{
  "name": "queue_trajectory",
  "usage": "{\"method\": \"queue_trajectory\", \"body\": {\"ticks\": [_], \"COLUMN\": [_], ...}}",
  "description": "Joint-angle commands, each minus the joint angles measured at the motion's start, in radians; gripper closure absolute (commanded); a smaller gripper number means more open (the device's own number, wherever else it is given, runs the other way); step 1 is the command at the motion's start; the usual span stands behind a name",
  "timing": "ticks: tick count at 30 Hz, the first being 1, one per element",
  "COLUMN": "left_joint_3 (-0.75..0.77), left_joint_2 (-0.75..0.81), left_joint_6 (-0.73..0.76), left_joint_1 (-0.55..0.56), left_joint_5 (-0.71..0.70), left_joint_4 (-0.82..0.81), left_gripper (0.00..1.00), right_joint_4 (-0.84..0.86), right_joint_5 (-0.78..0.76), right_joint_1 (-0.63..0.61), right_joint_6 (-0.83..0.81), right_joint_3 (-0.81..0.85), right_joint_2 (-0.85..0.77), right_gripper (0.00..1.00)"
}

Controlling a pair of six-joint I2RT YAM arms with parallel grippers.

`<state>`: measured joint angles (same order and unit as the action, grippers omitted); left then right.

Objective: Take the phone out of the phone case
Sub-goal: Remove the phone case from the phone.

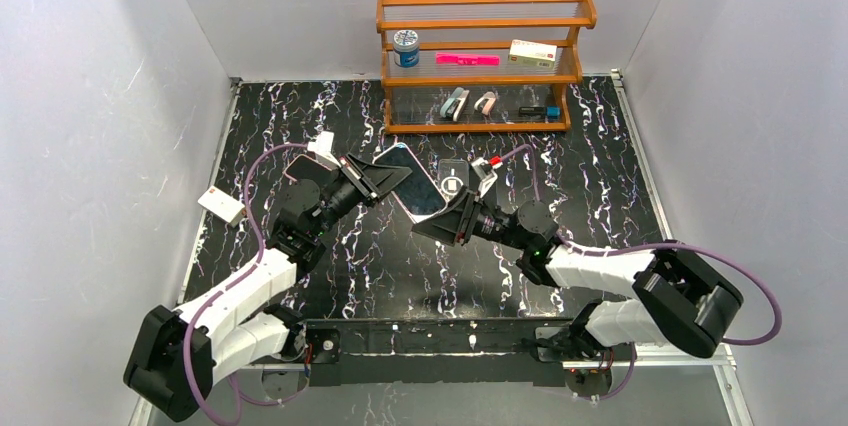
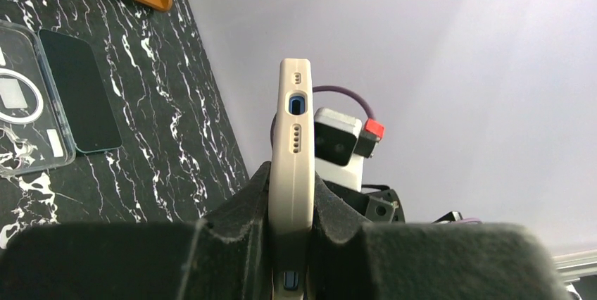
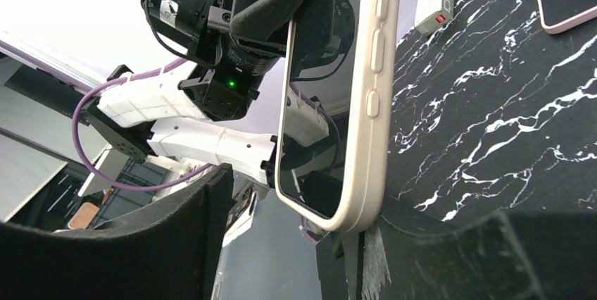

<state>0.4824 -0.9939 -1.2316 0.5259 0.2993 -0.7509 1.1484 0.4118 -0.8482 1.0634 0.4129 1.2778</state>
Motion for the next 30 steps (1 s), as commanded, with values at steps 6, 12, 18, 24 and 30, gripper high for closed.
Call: {"method": "queue_trajectory", "body": {"ticks": [6, 12, 18, 24, 30], "left_joint_3": [0.014, 0.004, -0.005, -0.019, -0.022], "left_joint_2": [0.056, 0.055, 0.044, 0.015, -0.014], "left_joint_6": [-0.046, -0.063, -0.11, -0.184, -0.243], "left_joint_1": [0.0, 0.0, 0.0, 0.0, -0.001], "left_joint_5": [-0.08, -0.08, -0.073, -0.053, -0.026], "left_joint_4": [-0.088, -0.088, -0.09, -0.088, -0.078], "left_gripper": [1.0, 1.0, 1.0, 1.0, 1.0], "right_joint_4": [0.18, 0.185, 0.203, 0.185, 0.102], "right_joint_5": [-0.1, -0.126, -0.091, -0.029, 0.034], "right_joint_1": [-0.05, -0.052, -0.054, -0.054, -0.054], "right_joint_6": [-0.037, -0.066, -0.106, -0.234, -0.438], "right_joint_3": [0.008, 0.006, 0.021, 0.029, 0.052], "right_joint_2": [0.046, 0.038, 0.058, 0.074, 0.068], "right_gripper": [0.42, 0.46, 0.6, 0.87, 0.99]}}
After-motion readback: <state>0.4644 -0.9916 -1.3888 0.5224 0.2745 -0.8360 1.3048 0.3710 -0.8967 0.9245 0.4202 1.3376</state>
